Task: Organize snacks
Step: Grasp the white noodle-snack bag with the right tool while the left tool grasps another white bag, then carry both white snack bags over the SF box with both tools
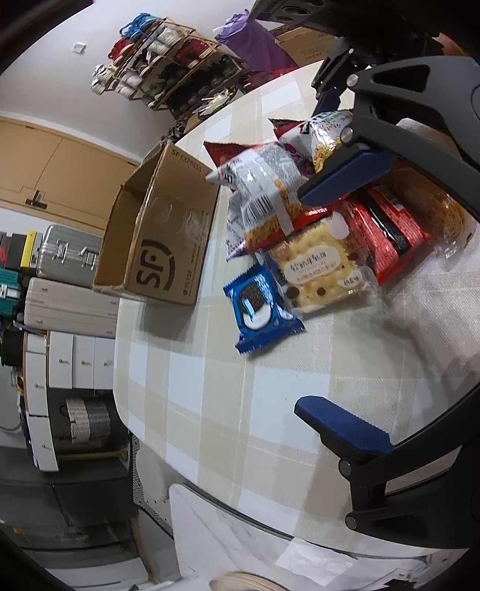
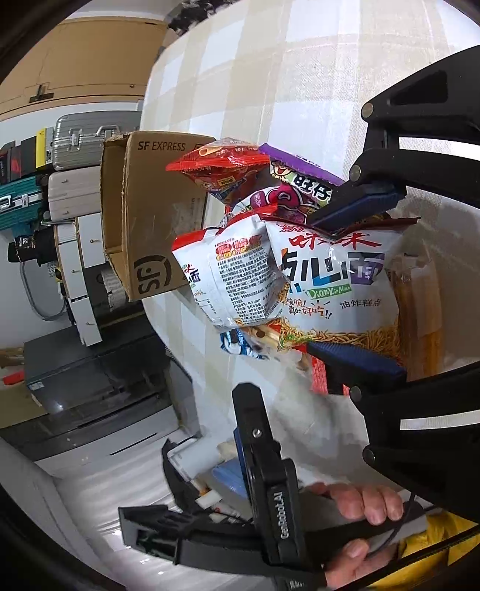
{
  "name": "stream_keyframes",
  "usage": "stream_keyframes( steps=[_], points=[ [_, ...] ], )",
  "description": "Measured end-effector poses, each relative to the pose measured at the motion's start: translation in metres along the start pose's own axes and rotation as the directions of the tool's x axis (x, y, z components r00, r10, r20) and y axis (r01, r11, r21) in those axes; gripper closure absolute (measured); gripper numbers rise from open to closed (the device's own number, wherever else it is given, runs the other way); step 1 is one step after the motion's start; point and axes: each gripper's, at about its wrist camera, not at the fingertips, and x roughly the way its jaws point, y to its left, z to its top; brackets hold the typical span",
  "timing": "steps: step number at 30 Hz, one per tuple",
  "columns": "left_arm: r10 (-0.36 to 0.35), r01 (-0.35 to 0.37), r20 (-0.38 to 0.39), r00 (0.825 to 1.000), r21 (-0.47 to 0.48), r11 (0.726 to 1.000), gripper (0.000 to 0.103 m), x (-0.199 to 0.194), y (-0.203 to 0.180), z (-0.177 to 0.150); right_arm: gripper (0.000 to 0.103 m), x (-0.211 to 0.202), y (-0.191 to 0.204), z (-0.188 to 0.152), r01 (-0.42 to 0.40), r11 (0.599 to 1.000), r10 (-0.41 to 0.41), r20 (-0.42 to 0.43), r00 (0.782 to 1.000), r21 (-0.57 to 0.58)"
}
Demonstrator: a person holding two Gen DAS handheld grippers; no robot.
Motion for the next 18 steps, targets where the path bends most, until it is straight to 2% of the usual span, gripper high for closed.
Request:
stream_keyframes(
  steps=[5,9,12,15,18],
  points=[
    [-0.032,0.032,-0.006,0.999,0.050,0.998,0.001,0.002,-0.013,0.010,0.045,-0.011,-0.009,-0.004,-0.049,0.998,0.048,0.033,0.998,0.036],
    [-0.054,0.056,-0.020,0.998,0.093,0.994,0.001,0.004,-0.025,0.020,0.046,-0.032,-0.019,-0.007,-0.101,0.993,0.094,0.098,0.991,0.067],
    [-0.081,0.086,-0.040,0.996,0.143,0.986,0.001,0.010,-0.041,0.028,0.046,-0.042,-0.027,-0.007,-0.111,0.990,0.099,0.137,0.986,0.082],
    [-0.088,0.097,-0.049,0.995,0.225,0.970,0.001,0.018,-0.062,0.035,0.046,-0.052,-0.038,-0.010,-0.123,0.986,0.103,0.162,0.981,0.117],
    [-0.097,0.117,-0.077,0.992,0.316,0.942,0.001,0.027,-0.085,0.040,0.046,-0.067,-0.056,-0.014,-0.120,0.979,0.088,0.192,0.977,0.166]
  ],
)
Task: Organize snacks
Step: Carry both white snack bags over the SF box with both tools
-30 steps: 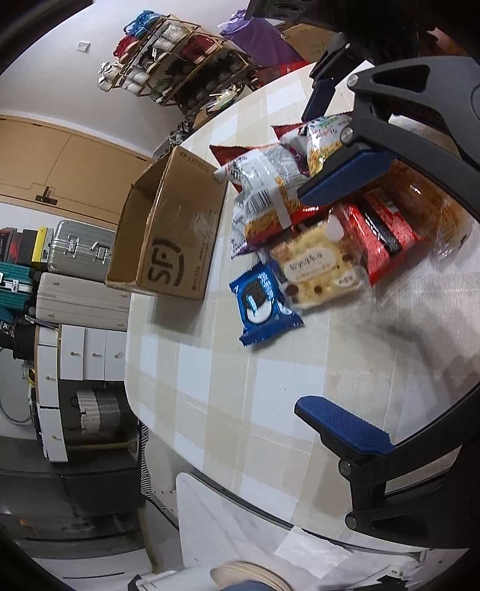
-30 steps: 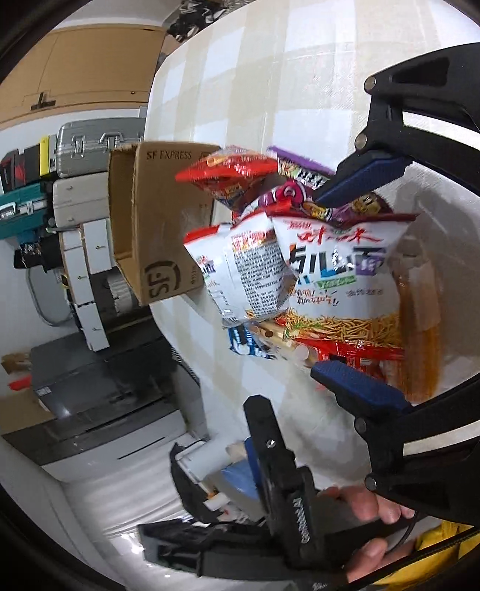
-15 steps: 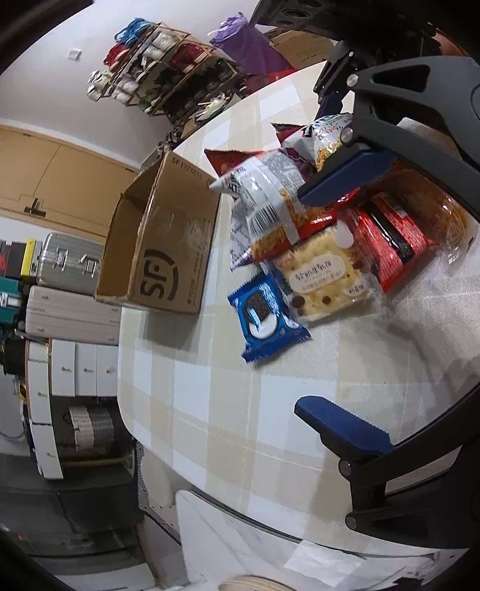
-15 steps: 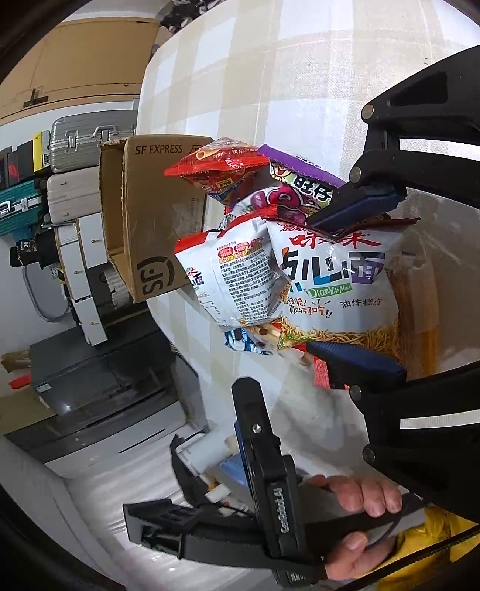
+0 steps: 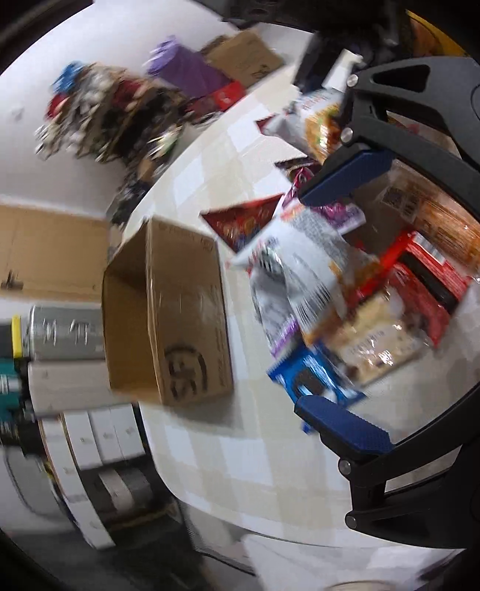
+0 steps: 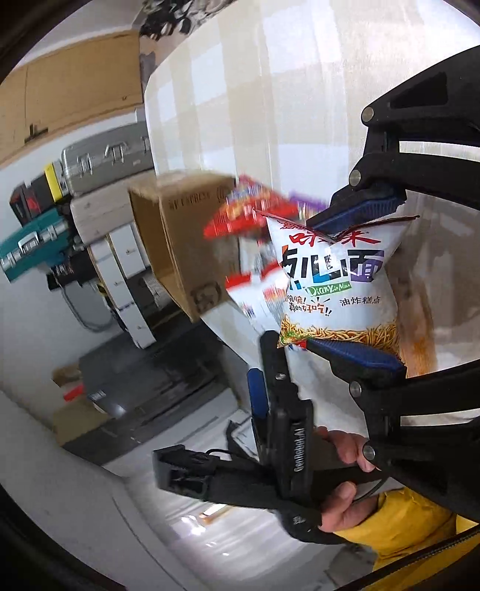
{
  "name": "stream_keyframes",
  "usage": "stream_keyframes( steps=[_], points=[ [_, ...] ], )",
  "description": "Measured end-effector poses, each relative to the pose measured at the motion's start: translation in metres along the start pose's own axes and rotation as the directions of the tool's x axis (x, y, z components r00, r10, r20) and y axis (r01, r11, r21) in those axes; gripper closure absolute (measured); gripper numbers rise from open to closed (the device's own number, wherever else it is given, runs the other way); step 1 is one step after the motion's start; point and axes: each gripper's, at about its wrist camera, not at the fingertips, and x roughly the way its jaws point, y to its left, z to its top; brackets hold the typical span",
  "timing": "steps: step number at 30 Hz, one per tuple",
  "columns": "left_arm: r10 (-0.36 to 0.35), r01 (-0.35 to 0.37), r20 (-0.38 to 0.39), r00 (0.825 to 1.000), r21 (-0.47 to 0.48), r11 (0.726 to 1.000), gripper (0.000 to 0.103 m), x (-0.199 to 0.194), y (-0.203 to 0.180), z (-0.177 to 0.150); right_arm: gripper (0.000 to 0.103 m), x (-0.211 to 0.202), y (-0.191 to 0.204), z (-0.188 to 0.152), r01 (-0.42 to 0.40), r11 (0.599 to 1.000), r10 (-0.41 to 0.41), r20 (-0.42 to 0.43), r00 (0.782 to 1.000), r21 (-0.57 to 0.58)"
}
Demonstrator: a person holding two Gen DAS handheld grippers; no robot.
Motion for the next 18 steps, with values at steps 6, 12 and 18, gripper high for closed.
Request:
stream_keyframes(
  steps=[6,12,18],
  points=[
    [0.015,0.004,-0.102,0.995,0.183,0.983,0.017,0.031,-0.037,0.007,0.046,-0.028,-0.027,0.005,0.032,0.998,-0.035,0.054,0.998,0.050],
    [0.019,0.012,-0.130,0.991,0.230,0.973,0.048,0.041,-0.047,0.001,0.046,-0.033,-0.035,0.007,0.045,0.996,-0.049,0.053,0.997,0.071],
    [-0.003,0.026,-0.114,0.993,0.206,0.978,0.063,0.029,-0.035,0.000,0.046,-0.027,-0.024,0.013,0.126,0.992,-0.127,0.039,0.991,0.032]
  ],
)
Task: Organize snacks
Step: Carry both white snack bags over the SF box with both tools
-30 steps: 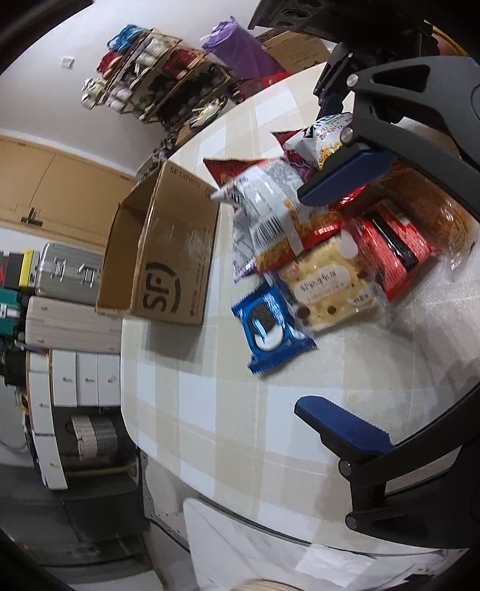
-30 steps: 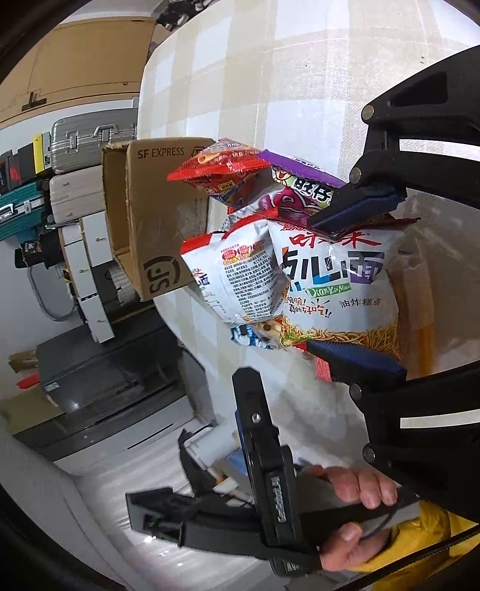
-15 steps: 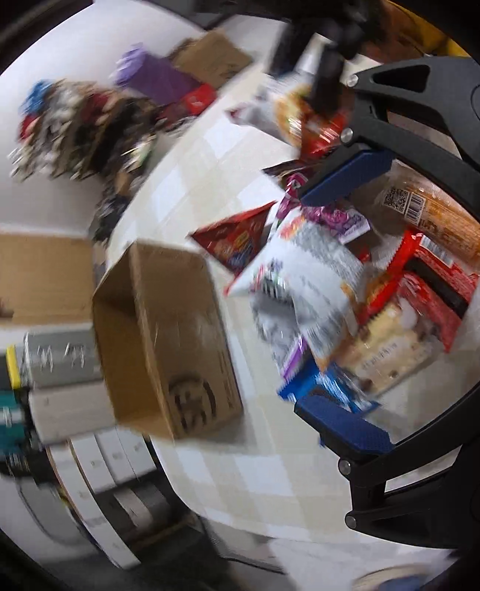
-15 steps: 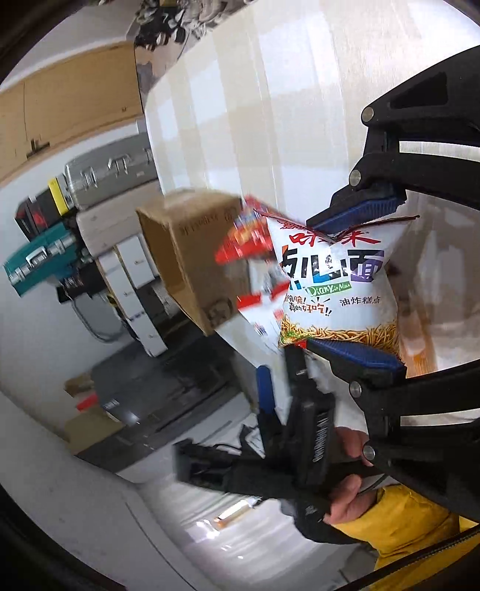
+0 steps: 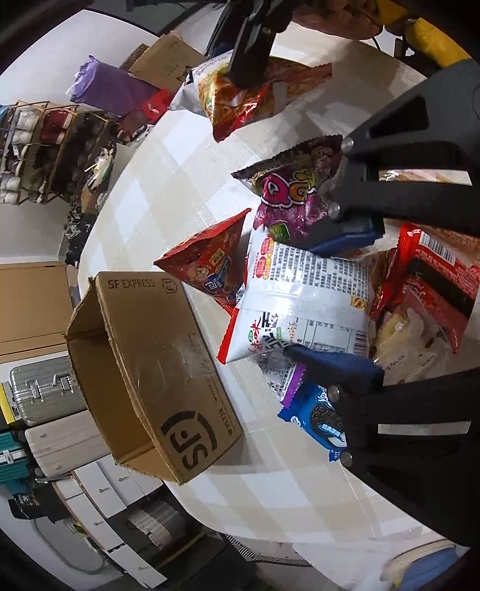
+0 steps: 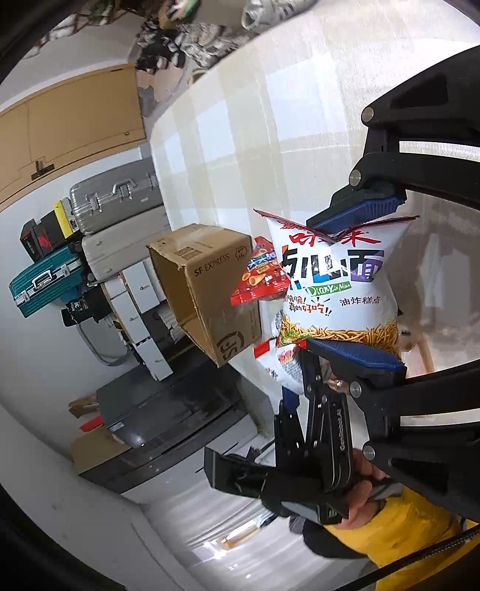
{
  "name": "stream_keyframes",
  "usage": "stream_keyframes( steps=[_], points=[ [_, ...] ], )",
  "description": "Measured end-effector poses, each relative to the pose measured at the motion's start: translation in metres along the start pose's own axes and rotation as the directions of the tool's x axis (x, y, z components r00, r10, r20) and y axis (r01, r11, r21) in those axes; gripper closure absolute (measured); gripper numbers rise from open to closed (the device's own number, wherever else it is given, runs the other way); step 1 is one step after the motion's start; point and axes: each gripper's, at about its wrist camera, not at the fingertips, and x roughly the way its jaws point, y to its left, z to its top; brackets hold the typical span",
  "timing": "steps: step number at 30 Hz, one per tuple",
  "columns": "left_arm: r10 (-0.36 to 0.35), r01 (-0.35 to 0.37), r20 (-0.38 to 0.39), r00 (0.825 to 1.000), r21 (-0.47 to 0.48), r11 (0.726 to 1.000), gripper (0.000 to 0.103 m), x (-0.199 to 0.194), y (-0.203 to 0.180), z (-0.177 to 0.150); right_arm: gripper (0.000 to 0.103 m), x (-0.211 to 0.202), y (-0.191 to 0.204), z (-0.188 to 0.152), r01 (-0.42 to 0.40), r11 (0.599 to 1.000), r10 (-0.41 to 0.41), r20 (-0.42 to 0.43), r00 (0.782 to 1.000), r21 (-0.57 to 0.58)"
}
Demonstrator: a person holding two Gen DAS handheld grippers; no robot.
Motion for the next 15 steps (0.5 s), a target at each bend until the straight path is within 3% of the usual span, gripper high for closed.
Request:
stream_keyframes(
  steps=[7,15],
  points=[
    [-0.026,0.028,0.060,0.998,-0.038,0.999,0.063,-0.035,0.008,-0.004,0.046,-0.010,0.028,0.014,0.049,0.996,-0.047,0.030,0.998,-0.081],
    [-0.028,0.038,0.147,0.989,-0.066,0.997,0.063,-0.091,0.014,-0.004,0.046,-0.020,0.068,0.039,0.039,0.985,-0.030,0.058,0.998,-0.166]
  ],
)
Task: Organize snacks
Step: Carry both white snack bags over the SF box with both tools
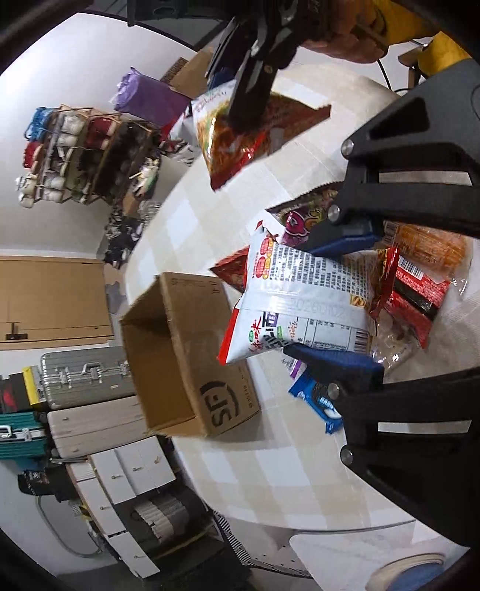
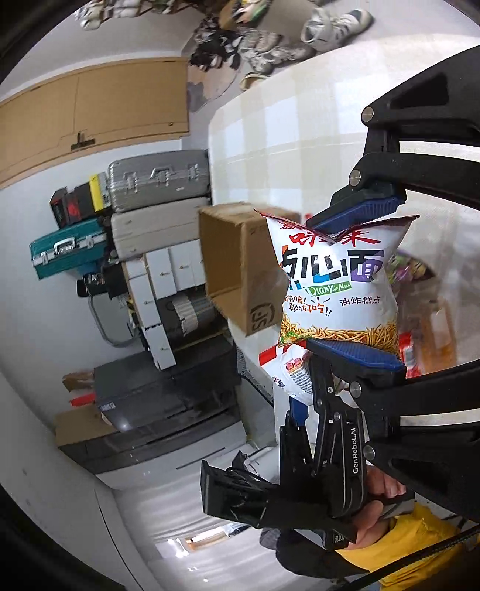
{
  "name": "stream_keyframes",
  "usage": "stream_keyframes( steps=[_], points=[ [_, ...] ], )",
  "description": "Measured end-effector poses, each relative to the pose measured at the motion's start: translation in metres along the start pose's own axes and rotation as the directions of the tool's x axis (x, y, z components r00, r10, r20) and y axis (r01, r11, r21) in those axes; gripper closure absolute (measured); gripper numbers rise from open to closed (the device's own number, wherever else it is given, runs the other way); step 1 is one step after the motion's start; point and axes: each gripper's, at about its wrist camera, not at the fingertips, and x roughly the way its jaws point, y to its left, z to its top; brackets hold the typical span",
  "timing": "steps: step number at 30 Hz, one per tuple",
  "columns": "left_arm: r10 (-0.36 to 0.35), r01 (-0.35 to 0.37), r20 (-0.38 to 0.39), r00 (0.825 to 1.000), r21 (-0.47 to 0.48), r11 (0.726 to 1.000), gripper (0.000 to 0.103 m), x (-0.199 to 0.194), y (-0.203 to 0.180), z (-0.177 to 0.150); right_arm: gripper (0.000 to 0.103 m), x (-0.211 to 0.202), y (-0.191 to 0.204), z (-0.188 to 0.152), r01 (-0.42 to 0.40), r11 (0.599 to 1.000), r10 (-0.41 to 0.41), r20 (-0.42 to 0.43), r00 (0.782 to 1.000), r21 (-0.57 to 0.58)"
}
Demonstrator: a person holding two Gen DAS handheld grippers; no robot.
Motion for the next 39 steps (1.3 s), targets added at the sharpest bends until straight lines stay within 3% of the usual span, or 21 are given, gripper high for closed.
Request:
stream_keyframes(
  steps=[9,16,22,27,34,39],
  points=[
    [0.042,-0.038,0.054,0.998,-0.086,0.996,0.063,-0.047,0.023,0.029,0.046,0.009,0.013,0.048,-0.035,0.999,0.035,0.020,0.999,-0.022],
    [0.044,-0.037,0.052,0.998,-0.123,0.992,0.063,-0.051,0.055,0.080,0.046,0.033,0.005,0.105,-0.057,0.998,0.057,0.031,0.998,-0.018],
    [0.003,0.000,0.014,1.000,-0.207,0.978,0.063,-0.017,0.093,0.130,0.046,0.090,-0.007,0.152,-0.077,0.997,0.078,-0.022,0.997,0.022],
    [-0.009,-0.003,-0.040,0.999,-0.294,0.956,0.063,0.029,0.134,0.159,0.046,0.150,-0.020,0.169,-0.055,0.998,0.057,-0.086,0.995,0.024],
    [-0.075,0.028,-0.111,0.991,-0.381,0.924,0.063,0.098,0.166,0.163,0.046,0.216,-0.039,0.165,0.009,1.000,-0.007,-0.190,0.982,0.008],
    [-0.069,0.020,-0.125,0.990,-0.355,0.935,0.062,0.121,0.165,0.166,0.045,0.235,-0.049,0.154,0.028,1.000,-0.025,-0.227,0.974,0.006]
  ],
)
